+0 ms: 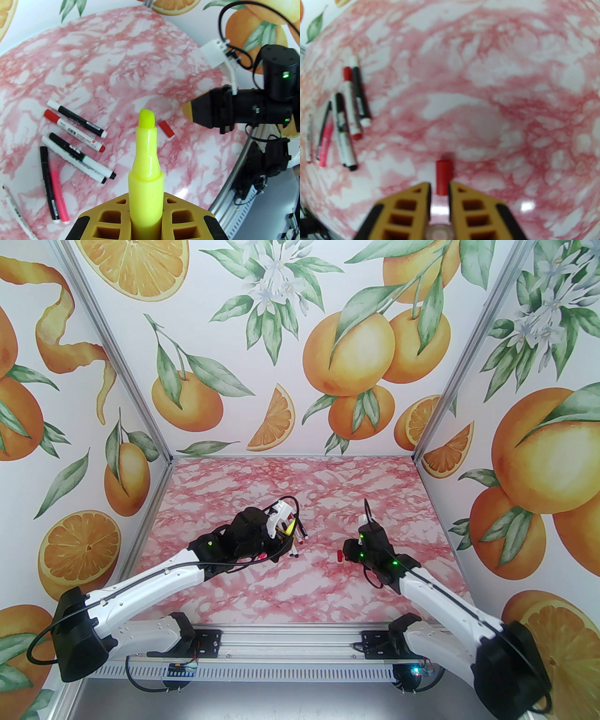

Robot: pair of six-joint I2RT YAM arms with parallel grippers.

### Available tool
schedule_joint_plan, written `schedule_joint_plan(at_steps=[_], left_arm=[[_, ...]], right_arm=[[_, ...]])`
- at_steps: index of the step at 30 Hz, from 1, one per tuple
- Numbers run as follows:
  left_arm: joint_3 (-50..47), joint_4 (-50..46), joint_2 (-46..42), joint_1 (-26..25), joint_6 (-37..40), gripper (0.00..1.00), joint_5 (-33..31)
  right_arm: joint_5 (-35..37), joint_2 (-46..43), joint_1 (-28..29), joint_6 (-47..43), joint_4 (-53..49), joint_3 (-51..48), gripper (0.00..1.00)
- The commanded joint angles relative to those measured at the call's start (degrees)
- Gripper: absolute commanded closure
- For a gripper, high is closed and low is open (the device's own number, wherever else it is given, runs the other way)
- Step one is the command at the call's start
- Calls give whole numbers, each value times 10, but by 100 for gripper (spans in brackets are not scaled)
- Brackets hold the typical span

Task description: Open the pen caps

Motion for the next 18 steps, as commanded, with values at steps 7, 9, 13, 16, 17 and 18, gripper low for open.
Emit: schedule_joint_plan(at_steps=[7,9,13,16,17,18], left_arm=[[-13,-3,-13,3,-4,97,-6],[-13,-4,-13,4,-4,97,-7],[-13,-4,-10,5,-5,97,-6],[-14,-5,-7,4,-5,97,-8],[-13,-4,-7,4,-5,97,-8],[-13,-4,-6,4,-5,97,-7]], right_arm=[[38,43,-4,-3,37,7,82],[39,54,-4,-3,41,10,82],[38,75,-4,-2,51,17,82],[35,95,-4,-2,59,21,82],[35,102,-4,-3,61,23,82],[34,110,-4,-2,63,25,82]])
